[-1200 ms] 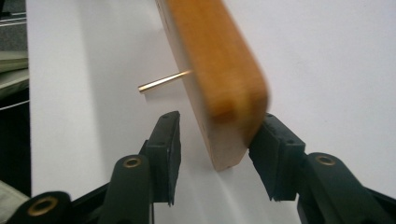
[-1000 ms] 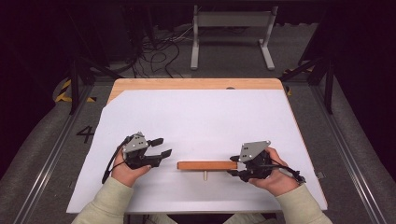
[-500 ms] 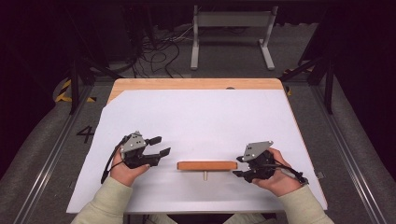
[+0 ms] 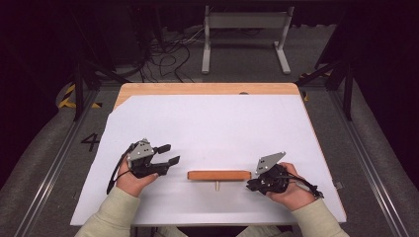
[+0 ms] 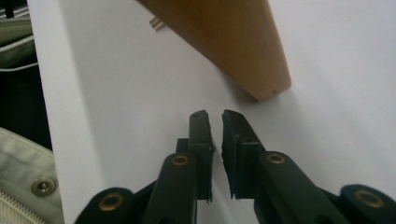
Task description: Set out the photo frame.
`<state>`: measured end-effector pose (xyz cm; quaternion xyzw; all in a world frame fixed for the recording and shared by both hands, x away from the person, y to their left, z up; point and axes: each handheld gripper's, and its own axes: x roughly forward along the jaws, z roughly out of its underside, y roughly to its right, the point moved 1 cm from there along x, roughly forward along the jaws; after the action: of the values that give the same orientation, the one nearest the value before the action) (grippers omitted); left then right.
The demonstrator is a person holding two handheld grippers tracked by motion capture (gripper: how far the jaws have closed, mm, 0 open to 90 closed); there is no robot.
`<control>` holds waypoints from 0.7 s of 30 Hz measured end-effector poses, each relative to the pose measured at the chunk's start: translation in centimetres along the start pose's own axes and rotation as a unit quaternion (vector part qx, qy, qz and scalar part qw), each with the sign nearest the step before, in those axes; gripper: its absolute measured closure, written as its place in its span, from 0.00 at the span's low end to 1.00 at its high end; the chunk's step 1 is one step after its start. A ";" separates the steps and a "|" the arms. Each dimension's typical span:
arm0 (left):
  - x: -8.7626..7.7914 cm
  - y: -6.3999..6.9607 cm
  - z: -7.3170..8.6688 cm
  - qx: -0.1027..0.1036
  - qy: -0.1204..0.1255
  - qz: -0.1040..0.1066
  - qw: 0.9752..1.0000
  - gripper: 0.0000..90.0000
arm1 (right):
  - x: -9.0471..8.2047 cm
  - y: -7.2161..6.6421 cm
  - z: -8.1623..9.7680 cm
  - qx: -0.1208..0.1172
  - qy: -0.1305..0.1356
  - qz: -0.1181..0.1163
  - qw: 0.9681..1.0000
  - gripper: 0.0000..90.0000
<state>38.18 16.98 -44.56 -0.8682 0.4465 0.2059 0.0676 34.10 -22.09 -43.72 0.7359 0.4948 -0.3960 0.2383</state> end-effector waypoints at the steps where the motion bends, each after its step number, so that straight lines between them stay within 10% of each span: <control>1: 0.0 0.0 0.0 -0.002 -0.001 -0.002 1.000 0.48 | 0.3 0.0 -0.1 0.010 0.009 -0.006 1.000 0.98; 21: -1.1 -0.3 1.1 -0.005 -0.001 -0.027 1.000 0.41 | 1.3 1.7 -0.2 0.070 0.052 0.010 0.996 1.00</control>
<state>37.57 18.33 -45.14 -0.8800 0.4217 0.2075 0.0690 35.98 -21.93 -44.78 0.7751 0.4706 -0.3884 0.1642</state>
